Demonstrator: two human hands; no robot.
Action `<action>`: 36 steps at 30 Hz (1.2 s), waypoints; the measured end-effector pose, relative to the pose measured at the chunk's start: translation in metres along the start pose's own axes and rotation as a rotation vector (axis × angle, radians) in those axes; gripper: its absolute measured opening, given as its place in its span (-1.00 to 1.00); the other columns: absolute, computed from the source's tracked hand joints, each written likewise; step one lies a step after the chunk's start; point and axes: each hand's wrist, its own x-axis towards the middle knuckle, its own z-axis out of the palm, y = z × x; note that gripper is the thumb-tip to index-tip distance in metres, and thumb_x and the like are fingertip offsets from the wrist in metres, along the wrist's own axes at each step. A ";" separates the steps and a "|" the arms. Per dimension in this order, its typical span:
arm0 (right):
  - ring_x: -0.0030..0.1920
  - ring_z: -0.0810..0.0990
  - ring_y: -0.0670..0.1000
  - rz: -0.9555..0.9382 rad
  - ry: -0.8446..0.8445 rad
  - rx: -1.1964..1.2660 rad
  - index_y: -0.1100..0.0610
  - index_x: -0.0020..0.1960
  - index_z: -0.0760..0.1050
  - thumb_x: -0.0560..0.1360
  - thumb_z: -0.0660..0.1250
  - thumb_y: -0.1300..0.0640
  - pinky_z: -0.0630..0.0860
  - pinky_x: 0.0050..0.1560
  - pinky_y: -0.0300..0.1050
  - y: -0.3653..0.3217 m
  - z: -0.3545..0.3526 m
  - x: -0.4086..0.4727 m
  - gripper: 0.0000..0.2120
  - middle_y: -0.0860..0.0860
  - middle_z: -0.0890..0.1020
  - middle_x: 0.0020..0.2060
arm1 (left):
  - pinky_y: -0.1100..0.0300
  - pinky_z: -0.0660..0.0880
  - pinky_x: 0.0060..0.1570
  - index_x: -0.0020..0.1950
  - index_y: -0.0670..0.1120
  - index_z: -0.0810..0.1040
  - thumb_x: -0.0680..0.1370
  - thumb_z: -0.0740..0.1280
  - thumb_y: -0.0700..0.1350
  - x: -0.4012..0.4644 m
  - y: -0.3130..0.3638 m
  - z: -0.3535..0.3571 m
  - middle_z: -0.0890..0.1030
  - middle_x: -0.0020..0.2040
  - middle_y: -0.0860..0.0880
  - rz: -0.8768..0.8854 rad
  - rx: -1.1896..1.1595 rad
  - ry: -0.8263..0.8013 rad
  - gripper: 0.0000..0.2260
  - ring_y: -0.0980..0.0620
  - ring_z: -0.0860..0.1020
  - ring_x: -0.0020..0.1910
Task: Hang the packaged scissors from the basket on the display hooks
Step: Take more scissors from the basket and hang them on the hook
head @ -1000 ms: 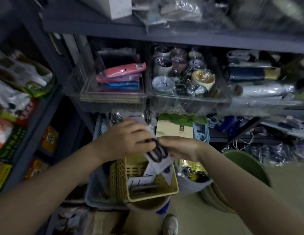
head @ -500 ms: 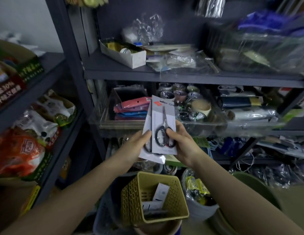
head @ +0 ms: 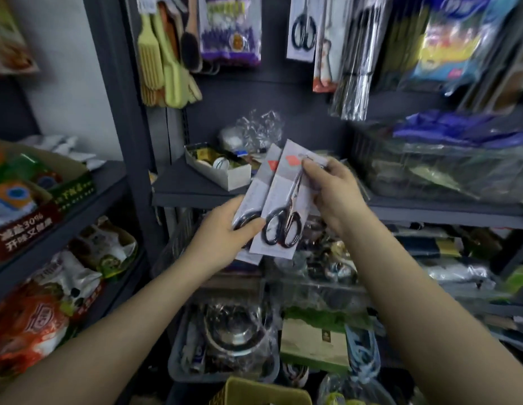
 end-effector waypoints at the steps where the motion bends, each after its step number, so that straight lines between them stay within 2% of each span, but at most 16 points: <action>1: -0.31 0.62 -0.02 -0.036 0.007 -0.019 0.14 -0.11 0.46 0.51 0.30 0.21 0.56 -0.33 -0.14 -0.012 0.000 0.014 -0.96 0.03 0.64 -0.28 | 0.28 0.50 -0.01 0.08 0.15 0.50 0.49 0.33 -0.17 0.012 0.006 -0.002 0.62 -0.01 0.18 0.026 0.012 0.026 -0.75 0.18 0.58 -0.01; 3: -0.33 0.59 -0.02 -0.098 -0.011 -0.039 0.12 -0.19 0.42 0.52 0.29 0.22 0.55 -0.31 -0.15 -0.038 0.003 0.039 -0.88 0.05 0.60 -0.29 | 0.43 0.47 -0.17 0.02 0.14 0.51 0.50 0.32 -0.17 0.037 0.019 -0.007 0.60 -0.10 0.19 0.056 0.022 0.100 -0.79 0.26 0.55 -0.14; 5: -0.40 0.61 -0.05 -0.128 -0.043 0.014 0.11 -0.22 0.39 0.53 0.26 0.25 0.56 -0.36 -0.20 -0.066 0.005 0.063 -0.83 0.02 0.62 -0.37 | 0.45 0.39 -0.31 -0.10 0.14 0.51 0.50 0.31 -0.15 0.060 0.030 -0.016 0.57 -0.23 0.15 0.070 0.035 0.200 -0.84 0.31 0.50 -0.30; 7: -0.46 0.62 -0.10 -0.181 -0.049 -0.008 0.12 -0.23 0.40 0.54 0.25 0.27 0.54 -0.42 -0.25 -0.092 0.008 0.089 -0.82 -0.05 0.64 -0.47 | 0.42 0.39 -0.34 -0.18 0.11 0.51 0.51 0.31 -0.14 0.083 0.039 -0.025 0.56 -0.28 0.11 0.083 0.040 0.319 -0.86 0.31 0.49 -0.38; 9: -0.29 0.68 -0.07 -0.254 -0.040 -0.103 0.18 -0.09 0.45 0.51 0.30 0.20 0.61 -0.25 -0.21 -0.114 0.010 0.117 -0.95 -0.01 0.71 -0.29 | 0.34 0.43 -0.30 -0.15 0.04 0.53 0.50 0.31 -0.13 0.103 0.050 -0.033 0.58 -0.24 0.09 0.090 0.046 0.380 -0.92 0.28 0.51 -0.35; 11: -0.05 0.69 0.03 -0.289 -0.018 -0.136 0.18 0.11 0.41 0.49 0.31 0.16 0.62 0.02 -0.05 -0.134 0.015 0.140 -0.77 0.15 0.66 0.03 | 0.31 0.43 -0.28 -0.07 0.03 0.54 0.51 0.31 -0.12 0.124 0.065 -0.037 0.60 -0.21 0.10 0.114 0.065 0.385 -0.95 0.24 0.52 -0.31; 14: -0.27 0.68 -0.07 -0.338 -0.009 -0.128 0.14 0.03 0.36 0.54 0.24 0.21 0.61 -0.19 -0.18 -0.164 0.024 0.175 -0.91 0.08 0.63 -0.14 | 0.45 0.43 -0.30 -0.12 0.13 0.52 0.52 0.29 -0.13 0.151 0.087 -0.040 0.60 -0.20 0.17 0.177 0.000 0.414 -0.87 0.35 0.54 -0.33; 17: -0.07 0.61 0.10 -0.377 0.018 -0.192 0.13 -0.06 0.40 0.49 0.24 0.18 0.57 0.09 0.22 -0.188 0.039 0.206 -0.96 0.15 0.60 -0.05 | 0.41 0.45 -0.30 -0.16 0.10 0.54 0.52 0.29 -0.12 0.174 0.096 -0.040 0.64 -0.30 0.20 0.178 -0.029 0.432 -0.88 0.36 0.54 -0.37; 18: -0.02 0.58 0.11 -0.375 0.035 -0.203 0.17 0.02 0.41 0.48 0.24 0.18 0.54 0.13 0.24 -0.193 0.043 0.217 -0.87 0.16 0.58 -0.01 | 0.39 0.45 -0.31 -0.17 0.10 0.54 0.52 0.29 -0.11 0.181 0.097 -0.041 0.64 -0.35 0.22 0.178 -0.024 0.430 -0.87 0.34 0.53 -0.39; 20: -0.03 0.55 0.08 -0.380 0.051 -0.216 0.24 0.16 0.36 0.51 0.22 0.16 0.56 0.01 -0.02 -0.202 0.052 0.228 -0.74 0.13 0.57 -0.04 | 0.31 0.45 -0.27 -0.18 0.09 0.56 0.51 0.30 -0.10 0.191 0.099 -0.043 0.64 -0.35 0.21 0.185 -0.010 0.425 -0.88 0.31 0.53 -0.38; 22: -0.30 0.41 -0.04 -0.405 0.060 -0.227 0.18 -0.01 0.33 0.56 0.18 0.17 0.40 -0.35 -0.26 -0.208 0.059 0.236 -0.92 0.03 0.44 -0.29 | 0.24 0.46 -0.20 -0.16 0.11 0.57 0.50 0.31 -0.10 0.200 0.102 -0.042 0.64 -0.26 0.15 0.205 0.010 0.430 -0.89 0.28 0.55 -0.33; 24: -0.37 0.33 -0.06 -0.440 0.083 -0.211 0.12 -0.19 0.29 0.57 0.17 0.18 0.32 -0.42 -0.24 -0.211 0.064 0.246 -0.84 0.02 0.38 -0.35 | 0.27 0.47 -0.19 -0.15 0.12 0.56 0.50 0.31 -0.10 0.207 0.106 -0.042 0.63 -0.21 0.15 0.225 0.027 0.440 -0.89 0.31 0.56 -0.31; 28: 0.00 0.59 0.11 -0.472 0.112 -0.142 0.19 0.01 0.43 0.55 0.22 0.13 0.55 0.06 -0.01 -0.216 0.073 0.266 -0.88 0.16 0.60 0.02 | 0.25 0.48 -0.19 -0.12 0.12 0.56 0.50 0.31 -0.10 0.219 0.110 -0.041 0.64 -0.18 0.14 0.232 0.043 0.455 -0.89 0.26 0.58 -0.27; 31: -0.02 0.59 0.14 -0.426 0.124 -0.120 0.12 -0.24 0.36 0.52 0.25 0.17 0.55 0.11 0.05 -0.217 0.073 0.279 -0.83 0.16 0.60 -0.02 | 0.18 0.50 -0.13 -0.14 0.12 0.56 0.50 0.31 -0.11 0.225 0.111 -0.041 0.65 -0.15 0.10 0.253 0.053 0.467 -0.88 0.15 0.59 -0.19; 35: 0.05 0.59 0.15 -0.314 0.085 -0.040 0.13 -0.13 0.44 0.50 0.29 0.23 0.54 0.17 0.09 -0.211 0.069 0.288 -0.95 0.11 0.60 -0.01 | 0.07 0.53 0.01 -0.14 0.12 0.56 0.50 0.32 -0.11 0.233 0.113 -0.042 0.67 -0.05 -0.01 0.276 0.068 0.470 -0.88 0.00 0.62 -0.05; 36: 0.05 0.59 0.15 -0.313 0.086 -0.046 0.09 -0.19 0.41 0.50 0.29 0.23 0.55 0.16 0.09 -0.210 0.068 0.289 -0.88 0.10 0.60 -0.05 | 0.07 0.52 0.02 -0.13 0.12 0.56 0.50 0.31 -0.11 0.235 0.114 -0.042 0.67 -0.03 -0.01 0.279 0.073 0.470 -0.89 0.00 0.62 -0.03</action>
